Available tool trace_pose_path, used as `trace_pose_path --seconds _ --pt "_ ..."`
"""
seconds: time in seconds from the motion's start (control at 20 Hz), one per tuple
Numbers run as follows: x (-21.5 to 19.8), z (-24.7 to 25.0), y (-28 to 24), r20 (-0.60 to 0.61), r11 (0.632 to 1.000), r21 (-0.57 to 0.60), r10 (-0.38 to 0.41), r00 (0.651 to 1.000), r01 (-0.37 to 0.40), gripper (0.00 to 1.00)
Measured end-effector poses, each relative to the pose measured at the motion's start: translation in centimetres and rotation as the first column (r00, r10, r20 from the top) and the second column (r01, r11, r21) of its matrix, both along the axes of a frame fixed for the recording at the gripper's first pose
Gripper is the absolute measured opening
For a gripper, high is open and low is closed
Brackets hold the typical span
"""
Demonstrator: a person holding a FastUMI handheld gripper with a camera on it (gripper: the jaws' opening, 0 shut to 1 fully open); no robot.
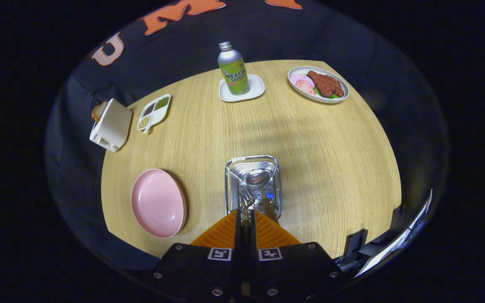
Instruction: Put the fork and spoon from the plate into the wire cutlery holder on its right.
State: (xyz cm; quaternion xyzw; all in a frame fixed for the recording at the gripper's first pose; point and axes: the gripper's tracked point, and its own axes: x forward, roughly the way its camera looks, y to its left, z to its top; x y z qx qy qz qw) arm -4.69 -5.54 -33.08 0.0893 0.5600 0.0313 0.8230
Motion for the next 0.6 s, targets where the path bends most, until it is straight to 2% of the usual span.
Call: trace_pose_path --seconds 0.15,0.25,0.35,0.55,0.6 --pt "2.9 2.5 -0.4 0.144 0.999 -0.007 -0.033 0.989 0.034 0.10" --pt "5.1 5.5 -0.8 0.275 0.998 0.006 -0.062 0.959 0.063 0.11" --pt "7.4 9.0 -0.9 0.413 0.996 0.022 -0.090 0.906 0.089 0.13" --pt "9.8 15.9 -1.1 0.613 0.993 0.032 -0.112 0.782 0.117 0.35" --pt "10.1 17.6 -1.1 0.658 0.993 0.031 -0.108 0.745 0.117 0.46"
